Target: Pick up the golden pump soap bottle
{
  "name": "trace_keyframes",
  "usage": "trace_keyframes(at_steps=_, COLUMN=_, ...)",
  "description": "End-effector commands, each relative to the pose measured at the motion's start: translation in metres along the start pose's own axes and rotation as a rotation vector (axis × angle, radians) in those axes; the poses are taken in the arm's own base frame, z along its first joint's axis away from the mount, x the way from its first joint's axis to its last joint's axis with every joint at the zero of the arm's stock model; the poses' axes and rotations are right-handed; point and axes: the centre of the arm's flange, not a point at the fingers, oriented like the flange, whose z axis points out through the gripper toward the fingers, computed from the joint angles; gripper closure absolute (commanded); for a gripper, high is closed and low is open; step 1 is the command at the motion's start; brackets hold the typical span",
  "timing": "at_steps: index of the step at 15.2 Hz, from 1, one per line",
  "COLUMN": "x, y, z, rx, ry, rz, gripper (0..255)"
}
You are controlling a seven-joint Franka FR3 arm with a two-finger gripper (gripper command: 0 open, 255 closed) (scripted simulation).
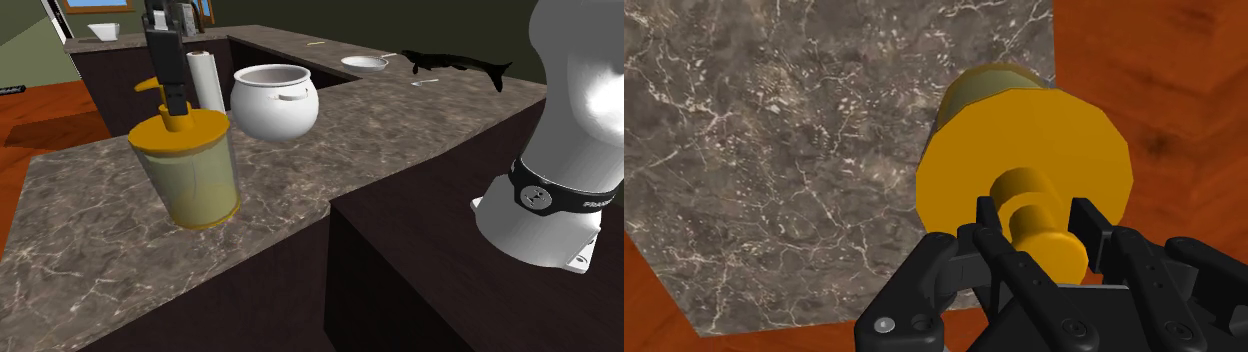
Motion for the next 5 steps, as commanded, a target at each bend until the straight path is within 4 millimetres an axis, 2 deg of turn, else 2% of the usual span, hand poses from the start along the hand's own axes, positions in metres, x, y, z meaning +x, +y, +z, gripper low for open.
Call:
trace_keyframes(at_steps=1, x=0.002, y=0.0, z=-0.011, rx=0.0, ry=0.0, rz=0.0, gripper=255)
trace_keyframes(at_steps=3, x=0.003, y=0.0, z=-0.021, rx=0.0, ry=0.0, rz=0.0, gripper=255)
trace_keyframes(at_steps=5, x=0.003, y=0.0, z=-0.022, rx=0.0, ry=0.0, rz=0.0, gripper=255)
